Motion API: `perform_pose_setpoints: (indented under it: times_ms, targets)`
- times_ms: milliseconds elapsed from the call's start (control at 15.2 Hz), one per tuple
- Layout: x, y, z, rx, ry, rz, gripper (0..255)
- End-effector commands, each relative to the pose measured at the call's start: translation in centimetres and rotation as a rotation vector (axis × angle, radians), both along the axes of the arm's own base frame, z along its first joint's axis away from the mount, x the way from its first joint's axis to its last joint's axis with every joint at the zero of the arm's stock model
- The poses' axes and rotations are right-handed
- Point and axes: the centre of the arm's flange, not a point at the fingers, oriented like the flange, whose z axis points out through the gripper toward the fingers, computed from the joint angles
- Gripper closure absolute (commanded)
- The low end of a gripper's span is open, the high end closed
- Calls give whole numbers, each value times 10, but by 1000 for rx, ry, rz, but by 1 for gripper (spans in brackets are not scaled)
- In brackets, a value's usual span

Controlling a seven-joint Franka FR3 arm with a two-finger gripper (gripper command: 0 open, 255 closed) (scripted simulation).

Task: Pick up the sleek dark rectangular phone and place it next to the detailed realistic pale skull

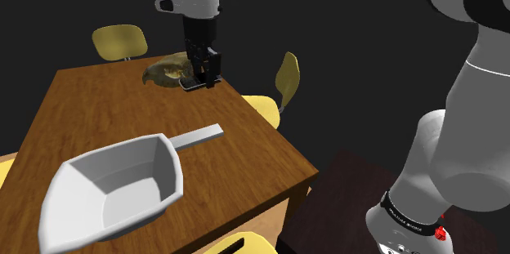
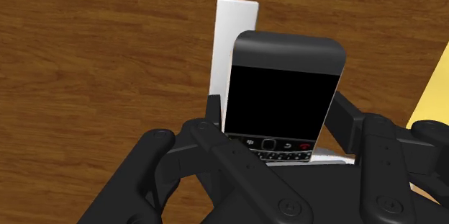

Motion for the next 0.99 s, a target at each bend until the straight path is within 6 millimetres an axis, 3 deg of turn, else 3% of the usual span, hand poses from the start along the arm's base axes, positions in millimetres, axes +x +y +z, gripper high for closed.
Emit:
perform_pose_setpoints:
  times_ms: [0,858,924]
  targets:
    - [22,-19,-1,-1,0,1,255]
    - [153,-131,-1,-1,0,1,255]
    - [153,-131,-6,-1,0,1,255]
